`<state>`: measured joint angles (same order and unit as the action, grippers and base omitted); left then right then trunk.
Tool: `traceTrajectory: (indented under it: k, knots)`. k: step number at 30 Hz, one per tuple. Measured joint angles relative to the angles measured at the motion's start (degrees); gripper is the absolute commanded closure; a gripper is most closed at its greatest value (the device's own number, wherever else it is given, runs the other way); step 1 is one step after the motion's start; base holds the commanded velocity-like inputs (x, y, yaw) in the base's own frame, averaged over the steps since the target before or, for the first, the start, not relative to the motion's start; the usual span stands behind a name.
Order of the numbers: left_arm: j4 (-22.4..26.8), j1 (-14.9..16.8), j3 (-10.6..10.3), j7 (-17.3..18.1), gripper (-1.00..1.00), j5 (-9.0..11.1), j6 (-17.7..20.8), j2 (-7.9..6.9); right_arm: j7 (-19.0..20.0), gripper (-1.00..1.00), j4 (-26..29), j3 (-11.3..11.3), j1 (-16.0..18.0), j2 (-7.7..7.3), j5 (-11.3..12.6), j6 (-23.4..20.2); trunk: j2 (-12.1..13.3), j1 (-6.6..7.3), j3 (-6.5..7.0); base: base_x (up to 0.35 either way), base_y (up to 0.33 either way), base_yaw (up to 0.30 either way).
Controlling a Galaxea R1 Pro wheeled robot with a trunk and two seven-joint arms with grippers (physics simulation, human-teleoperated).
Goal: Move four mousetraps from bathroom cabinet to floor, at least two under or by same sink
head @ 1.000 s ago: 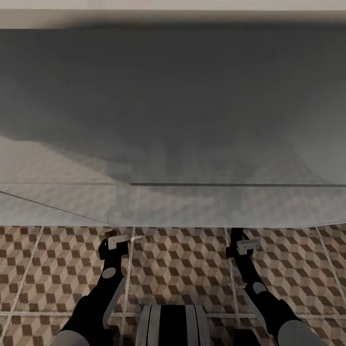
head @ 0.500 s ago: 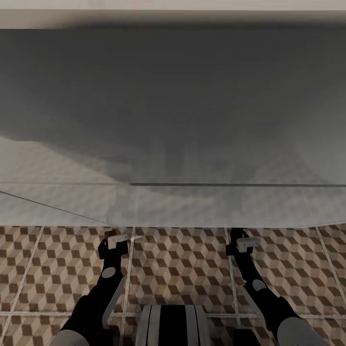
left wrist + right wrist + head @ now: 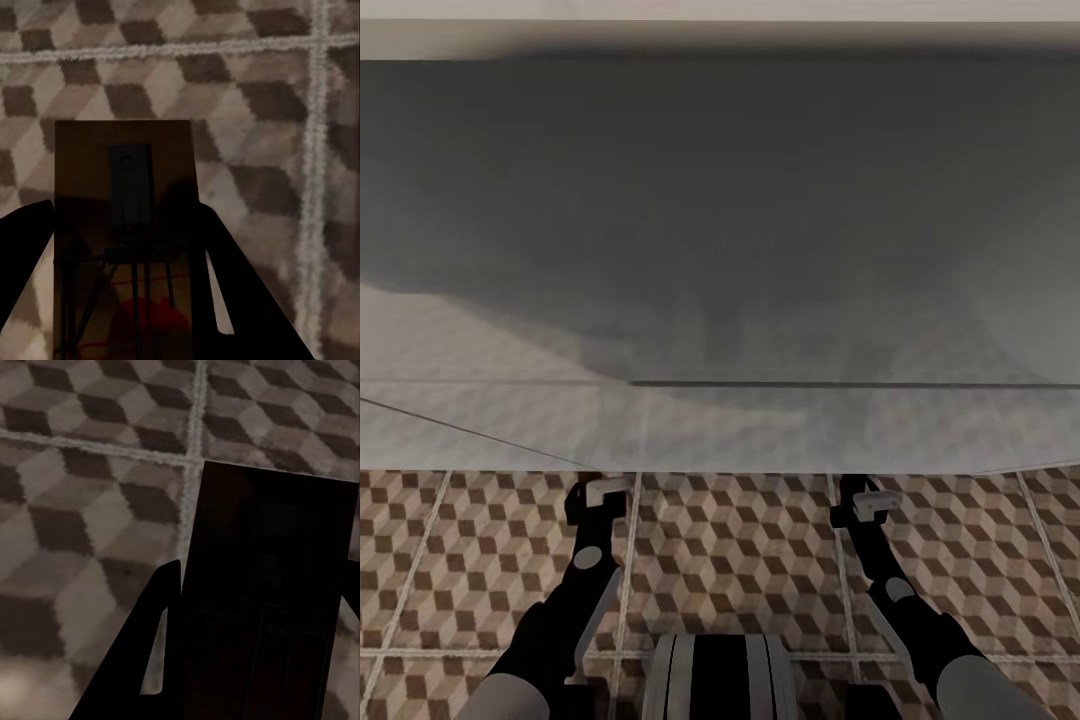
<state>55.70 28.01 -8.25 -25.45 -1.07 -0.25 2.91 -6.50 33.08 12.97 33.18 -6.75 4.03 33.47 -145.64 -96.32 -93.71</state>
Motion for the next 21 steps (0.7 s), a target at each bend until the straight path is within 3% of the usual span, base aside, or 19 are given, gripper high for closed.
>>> traceTrajectory:
  k: [11,21]
  knots:
    - [0.0,0.4,0.0,0.1,1.0,-0.5,0.0,0.38,0.2,1.0,0.1,0.0,1.1,-0.28,0.1,0.0,0.0,0.0,0.0,0.0,0.0,0.0]
    - [0.0,0.4,-0.1,0.3,1.0,0.0,0.1,0.62,0.4,1.0,0.0,0.0,2.9,-0.29,0.4,-4.0,0.0,0.0,0.0,0.0,0.0,0.0]
